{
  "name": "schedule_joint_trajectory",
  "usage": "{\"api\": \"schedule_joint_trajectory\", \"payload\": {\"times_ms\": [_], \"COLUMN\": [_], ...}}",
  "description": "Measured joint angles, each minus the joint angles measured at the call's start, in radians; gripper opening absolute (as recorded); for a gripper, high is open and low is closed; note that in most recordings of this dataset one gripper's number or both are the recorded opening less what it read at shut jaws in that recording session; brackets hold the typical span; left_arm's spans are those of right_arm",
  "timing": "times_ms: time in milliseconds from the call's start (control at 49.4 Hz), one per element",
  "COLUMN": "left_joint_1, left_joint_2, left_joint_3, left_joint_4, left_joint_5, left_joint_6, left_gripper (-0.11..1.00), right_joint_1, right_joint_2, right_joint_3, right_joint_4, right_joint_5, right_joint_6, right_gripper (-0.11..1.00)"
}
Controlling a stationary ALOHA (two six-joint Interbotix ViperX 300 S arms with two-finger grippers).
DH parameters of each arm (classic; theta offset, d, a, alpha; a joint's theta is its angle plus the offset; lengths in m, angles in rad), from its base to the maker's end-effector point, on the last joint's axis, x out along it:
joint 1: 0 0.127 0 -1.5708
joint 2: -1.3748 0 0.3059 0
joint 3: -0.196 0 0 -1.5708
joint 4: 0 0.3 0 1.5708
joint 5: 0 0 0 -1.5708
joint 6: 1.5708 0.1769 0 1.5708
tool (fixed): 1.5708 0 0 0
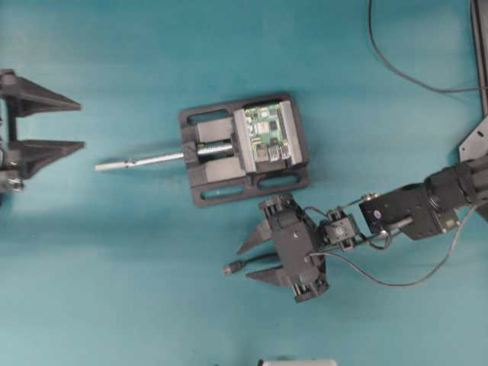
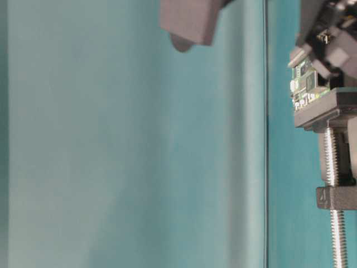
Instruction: Insert the USB into the fixed PCB.
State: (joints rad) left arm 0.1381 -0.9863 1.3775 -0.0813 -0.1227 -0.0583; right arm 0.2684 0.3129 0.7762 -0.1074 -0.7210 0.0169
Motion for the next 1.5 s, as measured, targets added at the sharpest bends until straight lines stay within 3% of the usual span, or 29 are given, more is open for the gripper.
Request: {"api": "schedule_joint_trajectory", "payload": {"times_ms": [182,689,810,1013,1499], "left_joint_1": [0.006,0.009,0.009,0.014,0.044], "left_joint_2": [-0.132,-0.14,-0.14,-0.14,-0.14], "left_joint_3": [0.089,0.13,0.133,0.138,0.152], "left_joint_4": [0.0,0.0,0.0,0.002,0.0], "left_joint_5": [0.006,0.009,0.009,0.009,0.009], "left_joint_6": [0.0,0.0,0.0,0.0,0.0], "left_gripper": [0.89,0.89,0.89,0.89,0.89], "right_joint_1": [0.0,-0.006,-0.008,-0.003,0.018], "right_joint_2": [0.04,0.041,0.041,0.041,0.091], "right_joint_3": [-0.025,-0.029,-0.029,-0.029,-0.038], "right_joint_4": [0.002,0.0,0.002,0.0,0.002], "right_joint_5": [0.0,0.002,0.002,0.0,0.009], "right_joint_6": [0.002,0.002,0.0,0.0,0.035], "right_gripper": [0.55,0.53,0.48,0.29,0.29]}}
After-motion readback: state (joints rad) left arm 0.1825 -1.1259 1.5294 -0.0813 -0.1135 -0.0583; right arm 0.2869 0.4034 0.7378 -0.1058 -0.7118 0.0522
